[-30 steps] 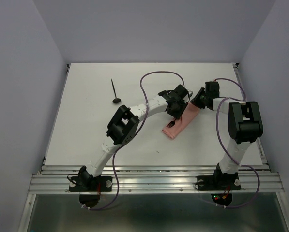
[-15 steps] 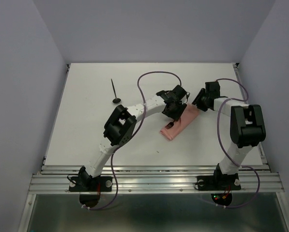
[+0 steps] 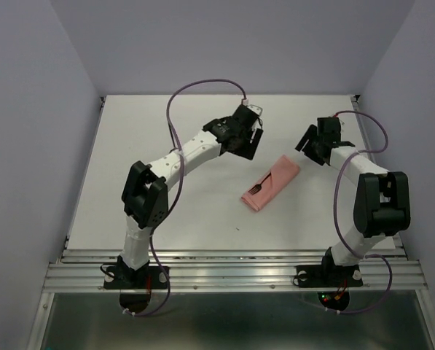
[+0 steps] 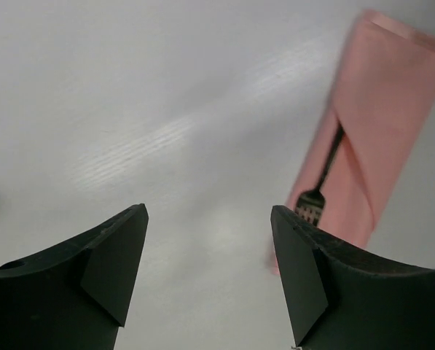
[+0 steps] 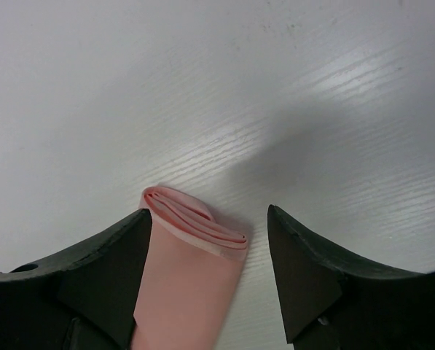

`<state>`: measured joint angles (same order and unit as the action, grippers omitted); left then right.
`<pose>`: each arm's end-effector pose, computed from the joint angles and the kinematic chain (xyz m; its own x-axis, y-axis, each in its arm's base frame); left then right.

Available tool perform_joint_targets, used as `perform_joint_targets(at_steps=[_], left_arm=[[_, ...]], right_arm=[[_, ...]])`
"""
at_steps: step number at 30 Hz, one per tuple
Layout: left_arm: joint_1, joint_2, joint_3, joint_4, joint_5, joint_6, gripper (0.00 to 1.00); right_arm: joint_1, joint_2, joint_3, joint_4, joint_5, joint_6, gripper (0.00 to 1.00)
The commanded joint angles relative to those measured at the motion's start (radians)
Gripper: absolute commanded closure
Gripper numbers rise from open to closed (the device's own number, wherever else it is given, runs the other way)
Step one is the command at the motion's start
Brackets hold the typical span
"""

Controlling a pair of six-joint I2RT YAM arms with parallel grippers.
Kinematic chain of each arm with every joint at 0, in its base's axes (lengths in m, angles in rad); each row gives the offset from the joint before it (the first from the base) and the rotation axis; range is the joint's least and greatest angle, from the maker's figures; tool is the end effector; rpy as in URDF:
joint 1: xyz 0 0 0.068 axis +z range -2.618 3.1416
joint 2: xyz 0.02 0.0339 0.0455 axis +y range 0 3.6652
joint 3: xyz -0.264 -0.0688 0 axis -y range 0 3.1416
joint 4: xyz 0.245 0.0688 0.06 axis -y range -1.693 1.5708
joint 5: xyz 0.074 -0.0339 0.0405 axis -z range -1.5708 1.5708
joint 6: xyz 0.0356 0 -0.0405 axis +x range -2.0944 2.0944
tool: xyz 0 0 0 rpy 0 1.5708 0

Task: Fold the napkin into a case and place the utensils inside
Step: Pick up the spoon from the center of the board.

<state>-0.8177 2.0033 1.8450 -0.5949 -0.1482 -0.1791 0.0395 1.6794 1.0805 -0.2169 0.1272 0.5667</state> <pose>0.3196 -0.3333 0.2991 -0.5757 0.3565 -0.7358 0.5542 0.8318 -0.0306 0.3596 0.0097 0.2078 -0.5883 0.5097 -0.6278 0.4309 0.8545 0.2900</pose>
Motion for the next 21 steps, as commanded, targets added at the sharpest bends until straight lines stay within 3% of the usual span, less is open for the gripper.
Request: perform_joint_targets(at_steps=[1, 5, 9, 11, 12, 21], left_arm=[[0.184, -0.034, -0.035, -0.003, -0.103, -0.078, 0.18], [0.355, -0.014, -0.075, 0.006, -0.114, -0.161, 0.15], [0.434, 0.011, -0.110, 0.024, -0.148, -0.198, 0.15], [0.488, 0.043, -0.115, 0.032, -0.131, -0.198, 0.18], [0.552, 0.127, -0.083, 0.038, -0.093, -0.194, 0.24], [0.581, 0.247, -0.017, 0.064, -0.096, -0.215, 0.37]], right_arm=[[-0.006, -0.070, 0.021, -0.009, -0.047, -0.021, 0.29], [-0.006, -0.089, -0.001, -0.009, -0.066, -0.025, 0.29], [-0.006, -0.081, -0.010, -0.009, -0.080, -0.028, 0.29], [-0.006, -0.070, -0.010, -0.006, -0.090, -0.028, 0.29], [-0.006, -0.061, -0.011, 0.004, -0.106, -0.024, 0.29], [-0.006, -0.076, -0.019, 0.001, -0.097, -0.028, 0.29]])
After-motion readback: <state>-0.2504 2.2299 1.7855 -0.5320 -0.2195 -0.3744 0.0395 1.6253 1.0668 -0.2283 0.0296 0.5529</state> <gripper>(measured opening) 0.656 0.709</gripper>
